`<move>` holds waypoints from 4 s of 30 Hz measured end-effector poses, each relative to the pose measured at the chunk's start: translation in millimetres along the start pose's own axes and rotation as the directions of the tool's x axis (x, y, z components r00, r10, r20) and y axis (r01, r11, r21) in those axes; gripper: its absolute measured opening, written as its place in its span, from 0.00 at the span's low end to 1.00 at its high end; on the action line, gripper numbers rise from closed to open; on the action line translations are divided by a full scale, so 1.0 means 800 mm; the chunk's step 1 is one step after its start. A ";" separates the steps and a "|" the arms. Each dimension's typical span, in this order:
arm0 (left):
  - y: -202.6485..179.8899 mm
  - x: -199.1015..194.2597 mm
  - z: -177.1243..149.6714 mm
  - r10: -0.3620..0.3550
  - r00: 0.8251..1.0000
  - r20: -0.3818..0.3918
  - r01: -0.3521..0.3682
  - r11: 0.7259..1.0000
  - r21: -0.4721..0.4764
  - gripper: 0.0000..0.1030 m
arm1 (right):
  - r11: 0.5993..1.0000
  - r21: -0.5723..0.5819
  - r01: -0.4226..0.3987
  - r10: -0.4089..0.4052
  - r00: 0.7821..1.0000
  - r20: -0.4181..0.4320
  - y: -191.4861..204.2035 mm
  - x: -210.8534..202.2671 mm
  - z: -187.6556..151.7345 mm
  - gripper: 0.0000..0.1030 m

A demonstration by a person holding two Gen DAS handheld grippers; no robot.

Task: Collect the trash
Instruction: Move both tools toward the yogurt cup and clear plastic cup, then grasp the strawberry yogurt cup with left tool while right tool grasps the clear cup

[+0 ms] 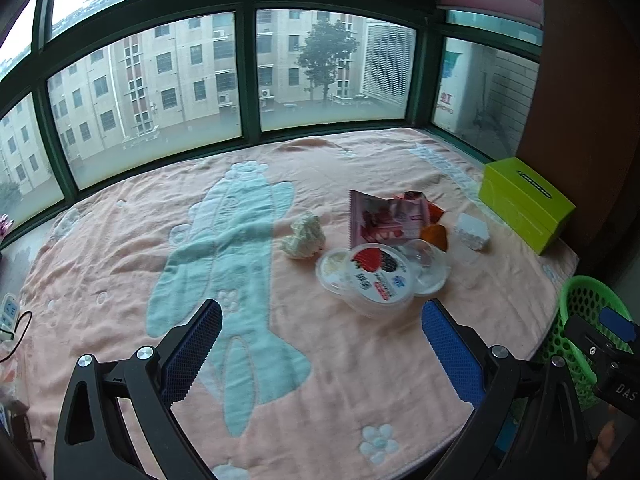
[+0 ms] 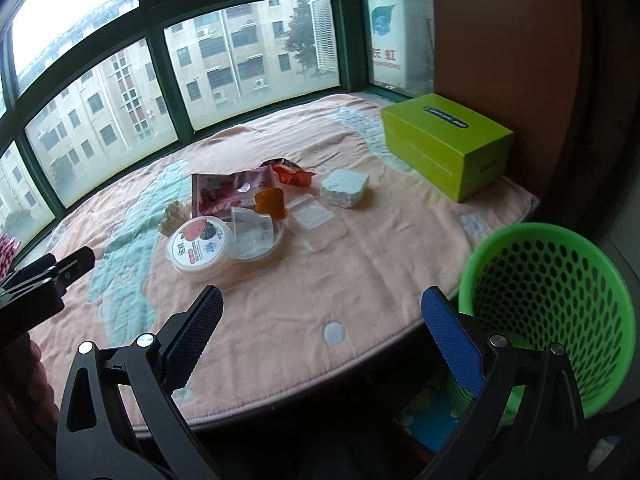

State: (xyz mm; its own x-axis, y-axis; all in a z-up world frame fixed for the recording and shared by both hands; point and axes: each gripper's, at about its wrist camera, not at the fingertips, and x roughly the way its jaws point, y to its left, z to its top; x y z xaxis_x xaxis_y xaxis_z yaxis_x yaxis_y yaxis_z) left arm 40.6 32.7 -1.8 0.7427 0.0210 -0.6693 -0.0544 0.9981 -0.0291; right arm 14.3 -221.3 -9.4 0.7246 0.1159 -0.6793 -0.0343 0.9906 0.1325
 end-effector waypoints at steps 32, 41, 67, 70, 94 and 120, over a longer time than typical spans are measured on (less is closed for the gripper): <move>0.057 0.071 -0.007 0.054 0.993 -0.109 -0.061 0.996 -0.067 0.94 | 0.958 0.000 -0.287 0.282 0.943 -0.176 0.042 0.170 0.051 0.66; 0.046 0.090 -0.008 0.042 0.991 -0.130 -0.049 0.997 -0.051 0.94 | 0.951 0.021 -0.308 0.305 0.930 -0.204 0.039 0.206 0.058 0.56; -0.050 0.155 -0.012 -0.102 0.976 -0.193 0.148 0.959 0.240 0.94 | 0.951 0.113 -0.288 0.304 0.937 -0.172 -0.008 0.178 0.061 0.23; -0.049 0.164 -0.013 -0.106 0.973 -0.206 0.154 0.960 0.234 0.94 | 0.948 0.125 -0.294 0.313 0.933 -0.180 -0.013 0.176 0.055 0.23; -0.063 0.189 -0.020 -0.056 0.973 -0.225 0.120 0.953 0.280 0.86 | 0.979 -0.029 -0.204 0.200 0.973 -0.113 0.000 0.133 0.037 0.75; 0.025 0.105 0.004 -0.105 0.984 -0.143 0.117 0.990 0.077 0.85 | 0.975 -0.132 -0.178 0.146 0.964 -0.224 0.052 0.191 0.028 0.62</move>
State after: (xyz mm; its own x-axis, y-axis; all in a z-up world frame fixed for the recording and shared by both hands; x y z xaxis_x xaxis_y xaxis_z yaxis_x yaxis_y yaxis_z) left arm 103.8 54.9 -55.9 0.6409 -0.0921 -0.7621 0.0839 0.9952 -0.0497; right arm 139.3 -163.7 -91.5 0.5390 0.2724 -0.7970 -0.2535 0.9549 0.1549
